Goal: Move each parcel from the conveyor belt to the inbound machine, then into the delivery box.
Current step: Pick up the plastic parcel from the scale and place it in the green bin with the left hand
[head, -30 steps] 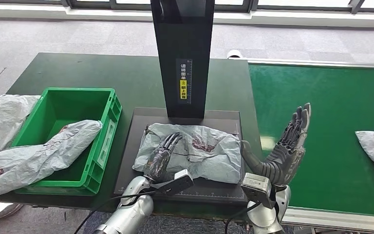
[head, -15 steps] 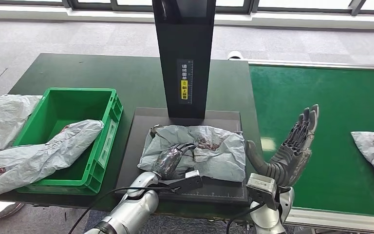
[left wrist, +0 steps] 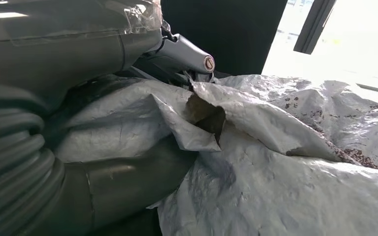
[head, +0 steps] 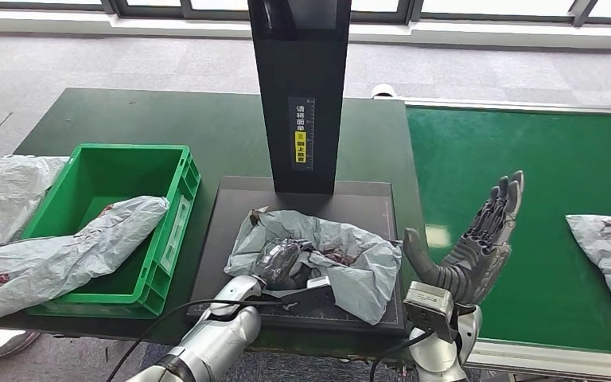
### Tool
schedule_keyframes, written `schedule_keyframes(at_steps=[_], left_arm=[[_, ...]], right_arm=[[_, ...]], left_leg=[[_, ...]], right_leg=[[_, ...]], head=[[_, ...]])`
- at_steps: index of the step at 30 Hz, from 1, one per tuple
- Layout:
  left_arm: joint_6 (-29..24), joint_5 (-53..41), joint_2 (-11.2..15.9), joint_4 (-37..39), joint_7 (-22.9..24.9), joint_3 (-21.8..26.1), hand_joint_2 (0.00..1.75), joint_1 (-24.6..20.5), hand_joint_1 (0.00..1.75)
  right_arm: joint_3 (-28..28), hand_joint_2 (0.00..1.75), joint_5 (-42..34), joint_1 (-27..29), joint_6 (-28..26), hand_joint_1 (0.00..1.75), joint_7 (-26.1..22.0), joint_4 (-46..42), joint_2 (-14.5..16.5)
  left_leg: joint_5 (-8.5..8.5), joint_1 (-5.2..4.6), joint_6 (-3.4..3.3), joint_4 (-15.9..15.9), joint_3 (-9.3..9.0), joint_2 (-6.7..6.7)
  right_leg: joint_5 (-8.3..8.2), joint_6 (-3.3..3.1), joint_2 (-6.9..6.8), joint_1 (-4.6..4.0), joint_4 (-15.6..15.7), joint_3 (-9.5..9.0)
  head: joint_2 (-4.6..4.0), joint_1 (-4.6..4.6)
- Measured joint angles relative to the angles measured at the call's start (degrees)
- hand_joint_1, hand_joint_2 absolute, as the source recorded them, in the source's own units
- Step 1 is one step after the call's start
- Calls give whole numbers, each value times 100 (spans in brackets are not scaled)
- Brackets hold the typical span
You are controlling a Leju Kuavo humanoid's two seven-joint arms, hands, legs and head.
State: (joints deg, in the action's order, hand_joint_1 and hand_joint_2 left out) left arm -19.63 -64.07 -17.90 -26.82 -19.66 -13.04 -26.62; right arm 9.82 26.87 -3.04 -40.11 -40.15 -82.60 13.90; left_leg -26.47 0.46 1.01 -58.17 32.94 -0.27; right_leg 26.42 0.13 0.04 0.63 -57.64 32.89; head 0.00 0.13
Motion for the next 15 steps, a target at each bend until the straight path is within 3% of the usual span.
schedule_keyframes(at_steps=[6, 9, 11, 15], left_arm=[[-218, -311, 2, -3, 344, -20, 175, -3, 175], [-1292, -723, 10, -142, 635, -10, 175, 142, 175], [-1861, -862, 30, -507, 513, 89, 175, 345, 175], [-2037, -914, 62, -1113, 369, 315, 175, 557, 175]], right_arm=[[-1, 175, -38, 1, 0, 0, 0, 0, 0], [-11, 175, 15, 42, 0, 0, 0, -27, 3], [-27, 175, 38, 113, -1, 0, 0, -74, 4], [-42, 175, 39, 184, 0, 0, -1, -126, 4]], left_leg=[[-1, 0, -1, 0, -1, 0], [0, 0, 0, 0, 1, 10], [1, -1, 1, 0, 8, 17], [5, 0, 4, 0, 19, 6]], right_leg=[[1, -1, 0, 0, 0, -3], [-1, -2, 9, 0, 0, 6], [-4, -4, 16, -2, 0, 19], [-4, -5, 7, -5, -2, 26]], head=[[0, 1], [-1, 1], [-1, 1], [-1, 1]])
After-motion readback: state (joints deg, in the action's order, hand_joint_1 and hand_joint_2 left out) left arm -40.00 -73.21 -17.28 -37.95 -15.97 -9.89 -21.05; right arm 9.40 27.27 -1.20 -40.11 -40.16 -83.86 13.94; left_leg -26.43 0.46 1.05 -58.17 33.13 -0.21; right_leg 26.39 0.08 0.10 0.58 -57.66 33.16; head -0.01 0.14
